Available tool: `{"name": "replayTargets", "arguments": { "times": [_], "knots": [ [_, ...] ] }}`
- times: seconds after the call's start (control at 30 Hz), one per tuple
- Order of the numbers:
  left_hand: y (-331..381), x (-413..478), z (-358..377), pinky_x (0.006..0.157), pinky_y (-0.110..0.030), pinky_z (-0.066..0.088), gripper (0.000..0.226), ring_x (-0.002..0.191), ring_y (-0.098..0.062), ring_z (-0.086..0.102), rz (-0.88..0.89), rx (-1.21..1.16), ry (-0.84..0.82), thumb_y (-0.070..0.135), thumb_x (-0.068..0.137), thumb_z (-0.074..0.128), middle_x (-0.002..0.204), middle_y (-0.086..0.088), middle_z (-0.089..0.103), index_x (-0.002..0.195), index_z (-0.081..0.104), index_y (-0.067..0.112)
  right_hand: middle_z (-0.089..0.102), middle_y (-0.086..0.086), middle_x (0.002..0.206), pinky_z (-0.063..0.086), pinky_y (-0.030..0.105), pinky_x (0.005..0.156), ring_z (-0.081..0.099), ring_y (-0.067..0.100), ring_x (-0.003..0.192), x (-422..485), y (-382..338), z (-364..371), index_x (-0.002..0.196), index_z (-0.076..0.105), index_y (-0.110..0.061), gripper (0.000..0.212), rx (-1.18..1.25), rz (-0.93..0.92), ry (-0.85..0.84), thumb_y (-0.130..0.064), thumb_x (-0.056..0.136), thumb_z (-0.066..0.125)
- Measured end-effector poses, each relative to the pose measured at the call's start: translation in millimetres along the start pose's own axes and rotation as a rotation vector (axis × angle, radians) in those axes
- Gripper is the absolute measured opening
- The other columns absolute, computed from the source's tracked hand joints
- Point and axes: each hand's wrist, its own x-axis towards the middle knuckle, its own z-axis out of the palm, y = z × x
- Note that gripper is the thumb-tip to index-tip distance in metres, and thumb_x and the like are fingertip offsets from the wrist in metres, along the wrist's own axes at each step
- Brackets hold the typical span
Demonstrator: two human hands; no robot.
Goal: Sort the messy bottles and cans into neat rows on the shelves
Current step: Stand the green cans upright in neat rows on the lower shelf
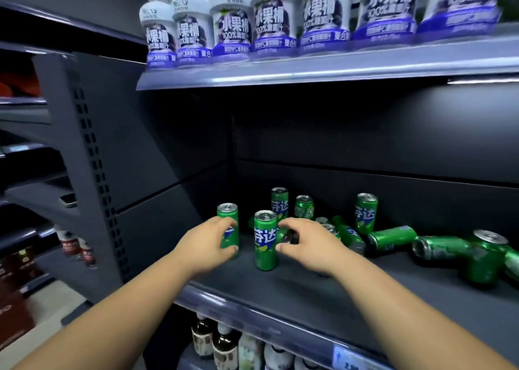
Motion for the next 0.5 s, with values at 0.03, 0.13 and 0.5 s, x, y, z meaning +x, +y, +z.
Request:
{"name": "replayTargets", "arguments": {
  "times": [0.03, 0.13, 0.5],
  "knots": [
    [-12, 9, -1, 0.087, -0.033, 0.05, 0.056, 0.109, -0.017, 0.06, 0.018, -0.003, -0.005, 0.045, 0.081, 0.066, 0.123, 0.008, 0.055, 0.132, 0.05, 0.031, 0.056, -0.005, 0.141, 0.044, 0.03, 0.104, 0.054, 0.014, 0.126, 8, -6, 3, 0.14, 0.052, -0.03, 0.064, -0.007, 0.021, 0.008, -0.052, 0.082, 0.068],
    [-41, 37, -3, 0.091, -0.037, 0.051, 0.064, 0.114, -0.02, 0.059, 0.077, -0.012, 0.003, 0.047, 0.077, 0.065, 0.13, 0.006, 0.051, 0.136, 0.044, 0.033, 0.051, -0.003, 0.144, 0.043, 0.034, 0.106, 0.051, 0.017, 0.13, 29, -21, 13, 0.144, 0.046, -0.031, 0.068, -0.028, 0.075, 0.02, -0.05, 0.083, 0.068],
    [-85, 102, 20, 0.093, -0.035, 0.05, 0.063, 0.11, -0.017, 0.057, 0.196, -0.268, -0.1, 0.035, 0.075, 0.076, 0.125, 0.006, 0.048, 0.131, 0.046, 0.033, 0.039, 0.003, 0.151, 0.04, 0.033, 0.107, 0.049, 0.022, 0.13, 67, -46, 47, 0.153, 0.03, -0.027, 0.065, -0.022, 0.27, 0.123, -0.036, 0.096, 0.06]
  ]
}}
